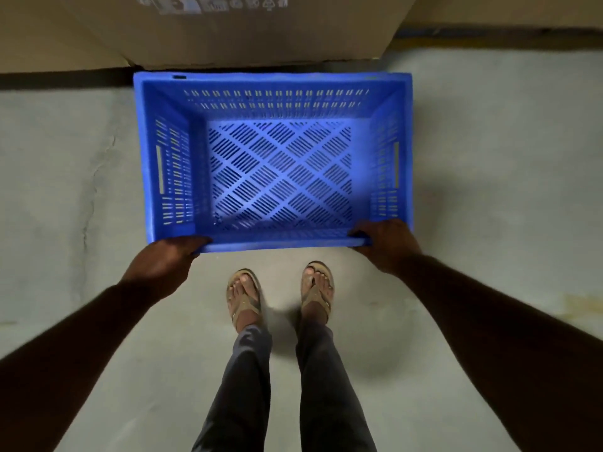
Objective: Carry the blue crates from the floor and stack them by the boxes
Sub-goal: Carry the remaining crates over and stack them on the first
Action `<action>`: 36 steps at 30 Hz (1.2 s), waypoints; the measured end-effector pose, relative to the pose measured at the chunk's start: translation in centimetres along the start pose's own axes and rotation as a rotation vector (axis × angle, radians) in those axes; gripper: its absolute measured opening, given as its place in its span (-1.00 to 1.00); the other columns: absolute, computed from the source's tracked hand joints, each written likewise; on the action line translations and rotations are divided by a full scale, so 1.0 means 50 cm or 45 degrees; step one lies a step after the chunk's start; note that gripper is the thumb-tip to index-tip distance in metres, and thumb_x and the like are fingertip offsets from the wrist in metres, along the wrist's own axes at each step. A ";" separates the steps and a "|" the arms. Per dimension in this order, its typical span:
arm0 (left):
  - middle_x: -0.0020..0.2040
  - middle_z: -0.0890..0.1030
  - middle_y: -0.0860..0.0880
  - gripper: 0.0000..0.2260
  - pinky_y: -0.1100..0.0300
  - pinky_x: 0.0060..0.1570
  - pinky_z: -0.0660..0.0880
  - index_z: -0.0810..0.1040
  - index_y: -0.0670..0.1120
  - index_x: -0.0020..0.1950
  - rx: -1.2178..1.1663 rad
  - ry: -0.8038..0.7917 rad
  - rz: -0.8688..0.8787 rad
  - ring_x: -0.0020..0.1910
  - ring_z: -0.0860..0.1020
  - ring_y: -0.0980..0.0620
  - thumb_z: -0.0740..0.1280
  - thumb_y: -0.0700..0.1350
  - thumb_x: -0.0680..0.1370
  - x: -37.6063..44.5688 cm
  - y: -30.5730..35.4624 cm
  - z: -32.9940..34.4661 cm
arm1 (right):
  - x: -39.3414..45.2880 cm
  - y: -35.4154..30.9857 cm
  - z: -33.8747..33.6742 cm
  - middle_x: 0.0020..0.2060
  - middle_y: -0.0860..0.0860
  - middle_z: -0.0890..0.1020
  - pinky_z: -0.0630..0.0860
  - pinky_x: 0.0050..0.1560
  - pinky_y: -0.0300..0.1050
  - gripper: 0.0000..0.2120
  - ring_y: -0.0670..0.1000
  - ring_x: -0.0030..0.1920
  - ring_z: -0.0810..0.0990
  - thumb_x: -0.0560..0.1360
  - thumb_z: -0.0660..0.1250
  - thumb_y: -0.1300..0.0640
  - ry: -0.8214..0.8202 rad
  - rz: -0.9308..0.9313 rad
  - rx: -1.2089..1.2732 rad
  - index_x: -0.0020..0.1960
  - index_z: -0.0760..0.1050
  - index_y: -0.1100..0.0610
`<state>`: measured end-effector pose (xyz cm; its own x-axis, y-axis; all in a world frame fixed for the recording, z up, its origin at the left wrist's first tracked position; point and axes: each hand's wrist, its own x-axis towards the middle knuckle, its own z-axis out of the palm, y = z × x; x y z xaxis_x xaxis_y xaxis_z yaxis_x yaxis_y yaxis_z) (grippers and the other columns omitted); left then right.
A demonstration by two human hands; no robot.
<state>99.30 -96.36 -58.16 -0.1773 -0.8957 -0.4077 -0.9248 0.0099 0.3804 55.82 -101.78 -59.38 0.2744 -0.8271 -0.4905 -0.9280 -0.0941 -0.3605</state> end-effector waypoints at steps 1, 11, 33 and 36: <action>0.11 0.68 -0.12 -0.70 -0.05 -0.10 0.59 0.64 0.00 0.21 -0.044 0.022 -0.029 -0.05 0.65 -0.23 0.46 -0.22 0.50 -0.006 0.001 -0.003 | -0.005 0.000 0.002 -0.14 0.04 0.74 0.60 -0.04 -0.02 -0.71 0.17 -0.10 0.71 0.39 0.51 -0.14 0.022 -0.006 0.009 0.04 0.64 -0.03; 0.08 0.68 -0.23 -0.63 -0.08 -0.02 0.59 0.66 -0.17 0.17 -0.124 -0.111 0.049 -0.02 0.66 -0.25 0.58 -0.22 0.38 -0.022 0.000 0.030 | -0.051 0.003 0.038 -0.11 0.01 0.73 0.60 -0.13 0.01 -0.71 0.17 -0.08 0.69 0.38 0.50 -0.16 0.031 0.024 0.036 0.02 0.64 -0.04; 0.13 0.64 -0.23 -0.67 -0.05 -0.01 0.58 0.66 -0.16 0.12 -0.195 -0.047 0.014 0.07 0.61 -0.29 0.57 -0.25 0.37 -0.050 0.026 0.068 | -0.109 -0.003 0.063 0.09 0.07 0.69 0.61 -0.02 0.08 -0.64 0.21 0.07 0.65 0.39 0.53 -0.10 -0.038 0.193 0.114 0.14 0.62 -0.03; 0.15 0.64 -0.24 -0.64 -0.11 0.00 0.58 0.66 -0.17 0.13 -0.190 -0.086 -0.001 0.08 0.61 -0.32 0.58 -0.26 0.35 -0.044 0.025 0.068 | -0.101 -0.004 0.058 0.08 0.01 0.69 0.59 0.02 0.03 -0.63 0.13 0.09 0.64 0.38 0.51 -0.20 -0.106 0.302 0.114 0.13 0.62 -0.12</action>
<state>97.37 -92.86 -59.61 -0.2035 -0.8636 -0.4613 -0.8655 -0.0615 0.4971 55.34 -95.98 -59.12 0.0753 -0.7713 -0.6320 -0.9439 0.1493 -0.2947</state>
